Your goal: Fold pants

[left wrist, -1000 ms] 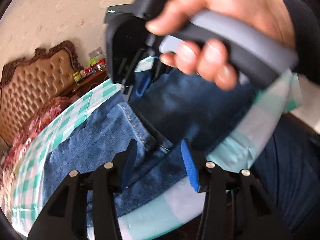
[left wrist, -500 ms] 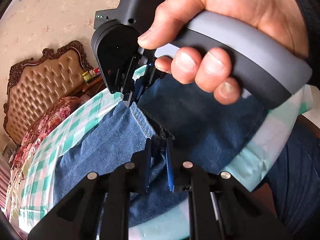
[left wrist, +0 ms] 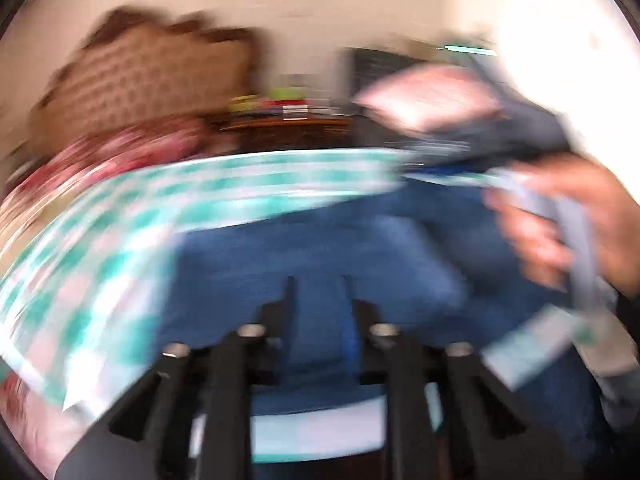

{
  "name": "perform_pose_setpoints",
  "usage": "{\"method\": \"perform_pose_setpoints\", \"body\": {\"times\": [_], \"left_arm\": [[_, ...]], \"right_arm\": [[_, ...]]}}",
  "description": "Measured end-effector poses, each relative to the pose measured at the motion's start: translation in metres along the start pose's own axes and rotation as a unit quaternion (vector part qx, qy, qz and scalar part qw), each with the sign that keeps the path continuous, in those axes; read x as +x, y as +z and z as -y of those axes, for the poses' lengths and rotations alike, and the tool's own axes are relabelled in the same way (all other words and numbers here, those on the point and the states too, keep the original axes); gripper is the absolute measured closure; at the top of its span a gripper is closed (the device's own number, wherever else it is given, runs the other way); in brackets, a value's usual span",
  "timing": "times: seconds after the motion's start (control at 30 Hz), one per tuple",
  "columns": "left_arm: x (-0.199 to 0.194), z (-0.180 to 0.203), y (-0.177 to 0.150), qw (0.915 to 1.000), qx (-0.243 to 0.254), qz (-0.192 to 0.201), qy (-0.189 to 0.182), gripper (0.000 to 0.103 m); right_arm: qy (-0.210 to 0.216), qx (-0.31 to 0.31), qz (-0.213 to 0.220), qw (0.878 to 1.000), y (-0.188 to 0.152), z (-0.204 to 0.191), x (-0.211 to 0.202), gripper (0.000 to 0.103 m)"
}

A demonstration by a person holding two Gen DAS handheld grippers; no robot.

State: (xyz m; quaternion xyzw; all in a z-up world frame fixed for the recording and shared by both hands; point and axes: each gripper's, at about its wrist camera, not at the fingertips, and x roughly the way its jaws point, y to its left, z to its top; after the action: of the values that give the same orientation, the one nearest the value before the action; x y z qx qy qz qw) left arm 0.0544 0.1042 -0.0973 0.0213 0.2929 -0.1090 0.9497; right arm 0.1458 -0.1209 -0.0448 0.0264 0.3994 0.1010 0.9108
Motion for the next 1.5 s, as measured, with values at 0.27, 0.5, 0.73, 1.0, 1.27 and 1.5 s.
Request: {"method": "perform_pose_setpoints", "body": {"times": [0.27, 0.5, 0.73, 1.0, 1.27, 1.5], "left_arm": [[0.01, -0.1, -0.044, 0.9895, -0.08, -0.077, 0.093, 0.101], [0.05, -0.094, 0.027, 0.9977, -0.026, -0.059, 0.021, 0.097], [0.166, -0.106, 0.068, 0.986, 0.008, -0.166, 0.006, 0.101], [0.071, -0.145, 0.027, 0.9856, -0.131, -0.107, 0.011, 0.071], [0.016, -0.116, -0.044, 0.9799, -0.163, -0.114, -0.018, 0.075], [0.006, -0.101, -0.036, 0.9895, -0.109, -0.094, 0.013, 0.075]], "right_arm": [[-0.081, -0.089, -0.05, 0.991, -0.051, -0.058, 0.058, 0.046], [-0.067, -0.068, -0.058, 0.994, -0.058, -0.045, 0.065, 0.042], [-0.072, -0.075, -0.066, 0.992, -0.058, -0.049, 0.06, 0.042], [-0.075, -0.074, -0.064, 0.992, -0.058, -0.05, 0.06, 0.041], [-0.092, -0.08, -0.058, 0.991, -0.06, -0.053, 0.06, 0.037], [-0.124, -0.029, -0.068, 0.99, -0.055, -0.036, 0.049, 0.021]]}}
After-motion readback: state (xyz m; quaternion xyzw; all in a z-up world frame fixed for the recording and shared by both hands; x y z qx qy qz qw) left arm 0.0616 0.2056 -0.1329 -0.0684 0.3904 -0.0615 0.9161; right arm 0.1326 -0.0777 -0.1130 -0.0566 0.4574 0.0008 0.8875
